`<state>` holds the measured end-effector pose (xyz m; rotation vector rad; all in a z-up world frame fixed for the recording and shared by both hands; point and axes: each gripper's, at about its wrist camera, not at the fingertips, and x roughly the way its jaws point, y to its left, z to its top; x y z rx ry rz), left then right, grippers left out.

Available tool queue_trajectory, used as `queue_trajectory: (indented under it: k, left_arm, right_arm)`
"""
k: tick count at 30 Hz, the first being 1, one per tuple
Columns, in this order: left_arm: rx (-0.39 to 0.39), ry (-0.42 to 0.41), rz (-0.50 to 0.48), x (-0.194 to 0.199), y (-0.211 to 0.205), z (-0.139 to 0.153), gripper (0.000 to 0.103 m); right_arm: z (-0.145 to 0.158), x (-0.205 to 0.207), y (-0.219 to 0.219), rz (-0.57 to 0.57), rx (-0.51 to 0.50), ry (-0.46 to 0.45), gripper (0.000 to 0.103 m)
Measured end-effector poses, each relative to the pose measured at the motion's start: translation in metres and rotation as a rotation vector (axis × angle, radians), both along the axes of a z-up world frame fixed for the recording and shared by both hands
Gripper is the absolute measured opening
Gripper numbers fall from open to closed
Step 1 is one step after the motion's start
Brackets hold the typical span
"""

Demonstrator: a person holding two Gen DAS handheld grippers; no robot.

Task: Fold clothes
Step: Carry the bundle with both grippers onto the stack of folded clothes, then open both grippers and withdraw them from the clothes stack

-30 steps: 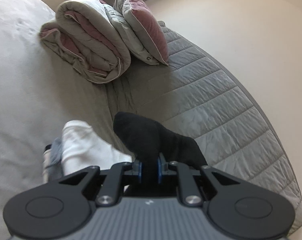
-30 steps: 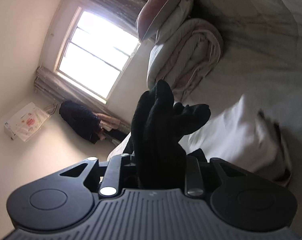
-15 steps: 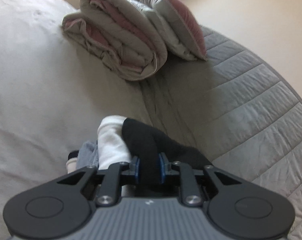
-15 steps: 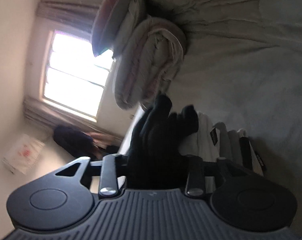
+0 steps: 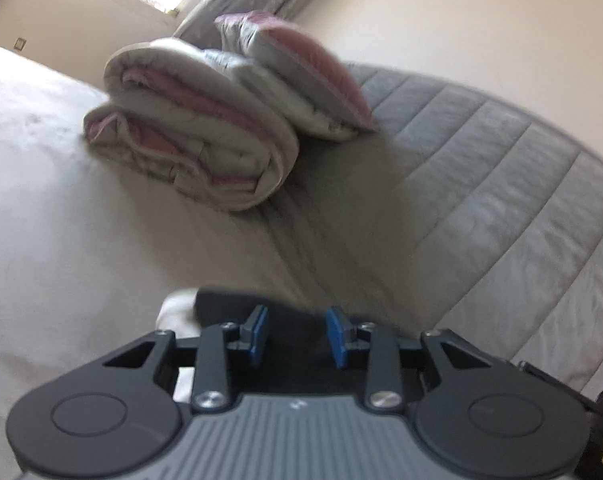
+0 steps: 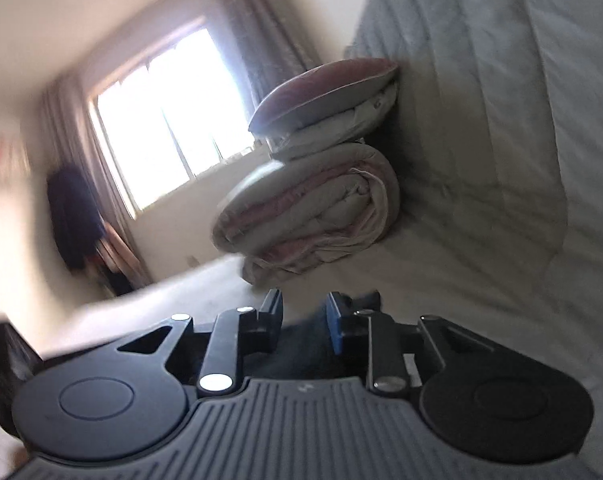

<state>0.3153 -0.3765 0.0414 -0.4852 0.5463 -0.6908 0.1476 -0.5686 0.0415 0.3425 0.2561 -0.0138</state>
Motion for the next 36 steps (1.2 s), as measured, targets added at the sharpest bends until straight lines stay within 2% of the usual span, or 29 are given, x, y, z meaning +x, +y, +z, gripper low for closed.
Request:
queue_trajectory:
  k: [2,4,8,9,10,12,17,24,36]
  left_arm:
    - [0.017,-0.005,-0.006,-0.001,0.0,-0.011,0.028]
    - [0.023,-0.011,-0.013,-0.001,0.001,-0.013,0.025]
    - [0.04,0.003,-0.011,-0.003,0.001,-0.003,0.028]
    - [0.045,0.008,-0.009,-0.005,0.001,0.001,0.031]
    - [0.051,0.014,-0.006,-0.009,0.001,0.006,0.035]
    - [0.064,0.025,0.0,-0.016,0.003,0.015,0.036]
    - [0.119,0.034,-0.01,-0.054,0.018,0.041,0.038]
    - [0.229,0.046,-0.009,-0.122,0.049,0.073,0.042]
    - [0.33,0.048,0.003,-0.223,0.108,0.102,0.047]
  right_arm:
    - [-0.018,0.005,0.0,-0.031,-0.051,0.062,0.023]
    - [-0.027,0.004,-0.001,-0.046,-0.06,0.067,0.023]
    - [-0.019,-0.002,-0.009,-0.043,-0.019,0.063,0.024]
    - [-0.015,-0.006,-0.008,-0.046,-0.022,0.063,0.033]
    - [-0.011,-0.005,-0.006,-0.048,-0.023,0.069,0.036]
    - [-0.003,-0.005,-0.002,-0.051,-0.017,0.083,0.036]
    - [0.019,-0.022,0.005,-0.076,-0.01,0.116,0.036]
    - [0.051,-0.073,0.033,-0.104,0.006,0.133,0.042]
    - [0.081,-0.157,0.102,-0.092,-0.01,0.144,0.045]
